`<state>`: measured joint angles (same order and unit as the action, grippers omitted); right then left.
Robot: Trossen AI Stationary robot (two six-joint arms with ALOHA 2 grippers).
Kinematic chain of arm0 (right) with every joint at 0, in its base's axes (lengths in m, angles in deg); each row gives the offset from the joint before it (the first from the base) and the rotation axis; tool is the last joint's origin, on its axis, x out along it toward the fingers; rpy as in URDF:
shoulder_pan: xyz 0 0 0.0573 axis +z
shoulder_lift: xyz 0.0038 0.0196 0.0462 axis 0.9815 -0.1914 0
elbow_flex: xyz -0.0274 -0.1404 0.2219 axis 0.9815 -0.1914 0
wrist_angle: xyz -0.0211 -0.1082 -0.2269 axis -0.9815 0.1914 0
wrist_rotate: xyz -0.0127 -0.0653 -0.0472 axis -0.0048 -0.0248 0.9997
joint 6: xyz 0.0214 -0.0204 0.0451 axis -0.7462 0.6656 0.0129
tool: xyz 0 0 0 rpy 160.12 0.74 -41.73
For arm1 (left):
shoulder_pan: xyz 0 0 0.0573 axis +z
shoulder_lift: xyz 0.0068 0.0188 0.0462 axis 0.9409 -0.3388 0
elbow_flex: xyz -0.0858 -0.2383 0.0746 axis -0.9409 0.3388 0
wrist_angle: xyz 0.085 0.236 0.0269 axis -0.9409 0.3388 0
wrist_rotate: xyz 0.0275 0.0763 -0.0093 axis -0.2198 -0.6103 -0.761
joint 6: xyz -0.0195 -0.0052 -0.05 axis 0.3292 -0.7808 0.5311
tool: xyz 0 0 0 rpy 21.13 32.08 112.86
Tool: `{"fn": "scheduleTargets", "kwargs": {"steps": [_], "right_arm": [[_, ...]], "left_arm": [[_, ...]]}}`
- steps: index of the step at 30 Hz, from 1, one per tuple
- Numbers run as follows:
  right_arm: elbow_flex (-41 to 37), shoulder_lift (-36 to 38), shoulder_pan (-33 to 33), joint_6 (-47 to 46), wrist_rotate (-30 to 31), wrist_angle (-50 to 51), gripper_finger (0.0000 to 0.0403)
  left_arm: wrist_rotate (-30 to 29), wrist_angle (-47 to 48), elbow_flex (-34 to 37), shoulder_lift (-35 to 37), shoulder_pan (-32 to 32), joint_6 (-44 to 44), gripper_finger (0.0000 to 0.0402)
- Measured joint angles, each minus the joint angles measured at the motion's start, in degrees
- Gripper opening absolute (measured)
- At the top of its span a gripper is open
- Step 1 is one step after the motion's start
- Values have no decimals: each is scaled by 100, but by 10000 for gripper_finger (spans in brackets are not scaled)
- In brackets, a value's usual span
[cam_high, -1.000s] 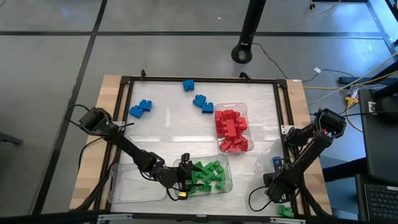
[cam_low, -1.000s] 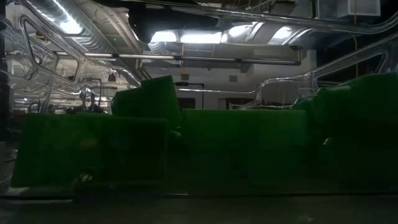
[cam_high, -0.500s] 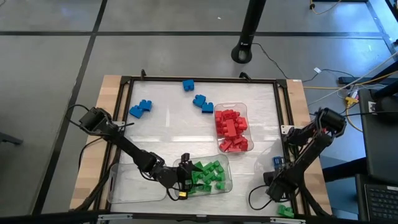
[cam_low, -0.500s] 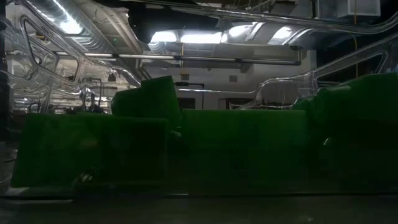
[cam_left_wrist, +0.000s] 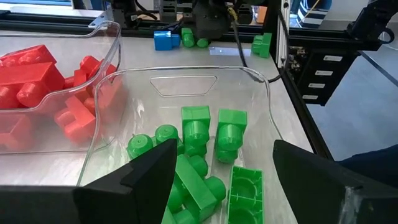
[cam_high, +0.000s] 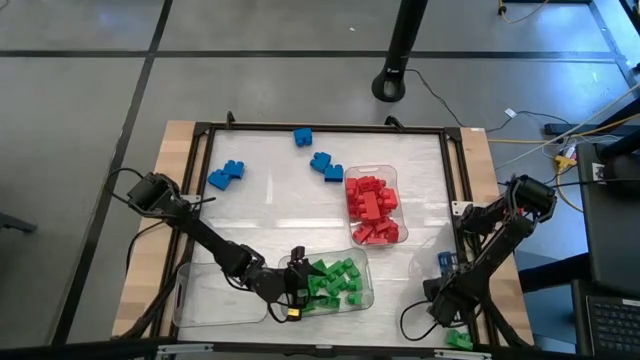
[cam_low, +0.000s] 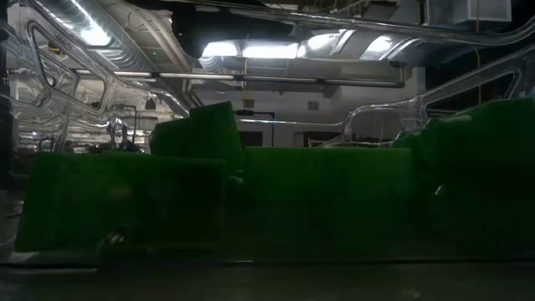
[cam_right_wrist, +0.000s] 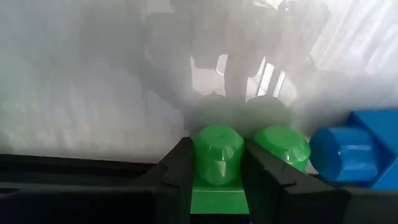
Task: Sort blocks
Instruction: Put the green game piece into the bottom right transparent bin
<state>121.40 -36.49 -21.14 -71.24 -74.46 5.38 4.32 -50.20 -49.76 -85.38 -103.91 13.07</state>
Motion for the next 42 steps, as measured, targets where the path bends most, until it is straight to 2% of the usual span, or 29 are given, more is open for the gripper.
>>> {"fn": "scheduleTargets", "kwargs": {"steps": [6,13,19,25,33,38,42], "right_arm": [[386,-13,-4,138,355,38,119],[731,-8,-7,337,823,97,112],[1077,-2,-188,570,987,127,115],[1863,0,-595,1471,1420,133,114],[3076,17,-1103,3083,2682,-21,113],[3209,19,-1432,4256,3462,-953,114],[3156,-150,-1777,4841,3561,-1510,128]], "left_arm": [[0,-7,0,0,0,0,255],[0,-6,0,0,0,2,255],[0,-7,0,0,0,2,255],[0,-7,0,0,0,2,255],[0,-4,0,0,0,4,255],[0,-4,0,0,0,42,255],[0,0,0,0,-2,111,255]]}}
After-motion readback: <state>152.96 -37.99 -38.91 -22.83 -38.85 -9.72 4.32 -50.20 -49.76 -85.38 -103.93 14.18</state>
